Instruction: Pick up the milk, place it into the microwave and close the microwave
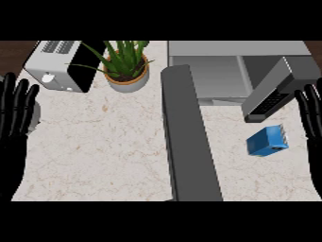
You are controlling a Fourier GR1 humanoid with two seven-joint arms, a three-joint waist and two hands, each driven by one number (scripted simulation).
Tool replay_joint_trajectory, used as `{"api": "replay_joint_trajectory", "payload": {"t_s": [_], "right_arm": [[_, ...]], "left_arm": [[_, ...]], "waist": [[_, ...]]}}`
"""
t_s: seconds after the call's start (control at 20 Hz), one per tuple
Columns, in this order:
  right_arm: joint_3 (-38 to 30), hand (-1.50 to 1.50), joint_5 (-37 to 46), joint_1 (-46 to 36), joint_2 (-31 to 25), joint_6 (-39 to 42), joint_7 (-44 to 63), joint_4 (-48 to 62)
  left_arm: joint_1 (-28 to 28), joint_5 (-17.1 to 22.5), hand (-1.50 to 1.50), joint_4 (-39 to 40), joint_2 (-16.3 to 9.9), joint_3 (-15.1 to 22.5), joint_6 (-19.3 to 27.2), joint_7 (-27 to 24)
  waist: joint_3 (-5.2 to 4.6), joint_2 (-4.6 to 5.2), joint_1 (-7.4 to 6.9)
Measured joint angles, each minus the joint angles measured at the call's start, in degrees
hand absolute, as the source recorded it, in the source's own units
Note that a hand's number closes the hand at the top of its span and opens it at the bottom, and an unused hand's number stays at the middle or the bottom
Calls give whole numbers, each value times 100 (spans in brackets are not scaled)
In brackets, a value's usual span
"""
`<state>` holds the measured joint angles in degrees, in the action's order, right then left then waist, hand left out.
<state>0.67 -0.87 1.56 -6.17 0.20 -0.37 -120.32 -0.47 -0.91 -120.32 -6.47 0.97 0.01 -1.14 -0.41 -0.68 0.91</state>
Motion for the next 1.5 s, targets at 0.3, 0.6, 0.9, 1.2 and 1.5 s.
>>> {"api": "replay_joint_trajectory", "payload": {"t_s": [0.3, 0.6, 0.9, 1.2, 1.5], "right_arm": [[-359, -150, -658, -185, -259, 426, 279, -196], [-44, -150, -1917, -140, -295, 1075, 885, -337], [-26, -150, -2244, 222, -224, 1205, 1114, -758], [-192, -150, -1834, 316, -130, 1074, 1008, -736], [-391, -150, -1444, 339, -65, 1027, 742, -295]], "left_arm": [[93, -279, -150, -93, 132, 62, 183, 174], [699, 116, -150, -214, 507, 244, 351, 352], [1434, 395, -150, -375, 551, 267, 179, -30], [1802, 653, -150, -492, 499, 106, -33, -209], [2271, 820, -150, -690, 490, 57, -257, -403]], "waist": [[32, 50, -70], [38, 53, -118], [39, 58, -104], [38, 60, -107], [40, 62, -117]]}}
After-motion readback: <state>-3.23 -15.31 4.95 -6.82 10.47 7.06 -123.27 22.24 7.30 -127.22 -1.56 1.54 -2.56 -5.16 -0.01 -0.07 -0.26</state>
